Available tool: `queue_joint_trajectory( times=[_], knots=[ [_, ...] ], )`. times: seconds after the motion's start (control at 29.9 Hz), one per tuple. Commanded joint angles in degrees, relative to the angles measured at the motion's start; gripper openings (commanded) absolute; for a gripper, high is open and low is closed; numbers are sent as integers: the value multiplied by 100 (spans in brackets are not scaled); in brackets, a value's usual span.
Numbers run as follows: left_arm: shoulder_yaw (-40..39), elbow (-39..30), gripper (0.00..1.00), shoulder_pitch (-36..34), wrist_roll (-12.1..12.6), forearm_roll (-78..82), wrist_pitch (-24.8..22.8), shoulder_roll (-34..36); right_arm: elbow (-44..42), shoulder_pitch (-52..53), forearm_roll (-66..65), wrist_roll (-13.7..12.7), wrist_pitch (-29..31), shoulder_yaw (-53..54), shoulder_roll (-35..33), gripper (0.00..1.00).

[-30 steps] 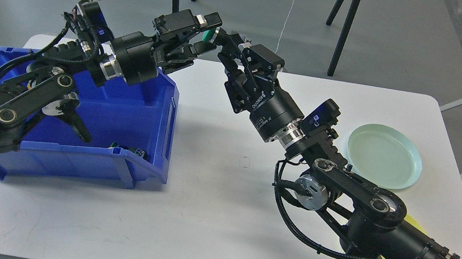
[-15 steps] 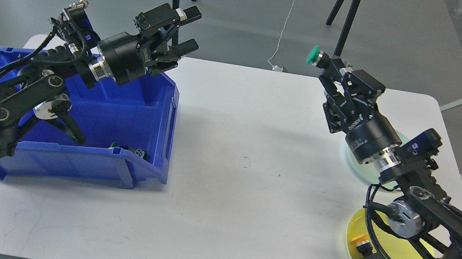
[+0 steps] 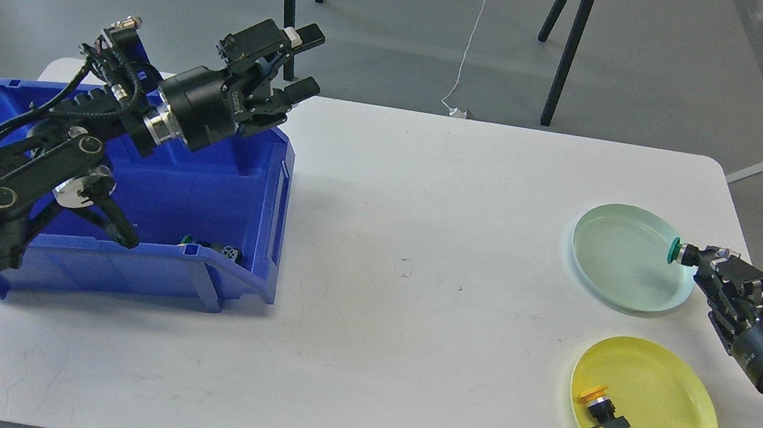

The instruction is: Pass button and place on color plate

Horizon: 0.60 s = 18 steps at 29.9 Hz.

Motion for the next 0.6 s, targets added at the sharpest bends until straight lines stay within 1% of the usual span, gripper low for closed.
queue_joint_trajectory(
  times=[0.0, 0.07, 0.1, 0.13, 0.17, 0.3, 0.33, 0.4, 0.43, 0.5, 0.53, 0.57],
  knots=[
    [-7, 0, 98, 3, -1, 1, 0, 0, -274, 28, 17, 0, 10, 2, 415, 11],
    [-16, 0, 98, 12, -1, -8, 0, -9, -335, 28, 34, 0, 10, 10, 530, 17],
    [-7, 0, 98, 12, -1, -8, 0, -9, -353, 28, 35, 0, 18, 54, 556, 23],
    [-7, 0, 98, 12, -1, -8, 0, 0, -371, 19, 43, 0, 10, 63, 591, 26],
    [-7, 0, 98, 30, -1, -8, 0, 0, -371, 28, 43, 0, 10, 63, 627, 28],
    [-7, 0, 98, 91, -1, -17, 0, 26, -371, 45, 43, 0, 10, 72, 803, 42],
    [-7, 0, 98, 91, -1, -17, 0, 26, -371, 45, 43, 0, 1, 81, 803, 47],
    [-7, 0, 98, 91, -1, -17, 0, 26, -353, 54, 52, 0, 10, 107, 811, 64],
    [-7, 0, 98, 91, -1, -25, 0, 26, -345, 54, 52, 0, 10, 107, 811, 71],
    [-7, 0, 98, 91, -1, -26, 0, 26, -336, 63, 61, 0, 10, 116, 811, 74],
    [-7, 0, 98, 91, -1, -26, 0, 26, -327, 63, 61, 0, 10, 133, 811, 78],
    [-16, 0, 98, 91, -1, -26, 0, 26, -318, 54, 61, 0, 27, 160, 811, 86]
  ],
)
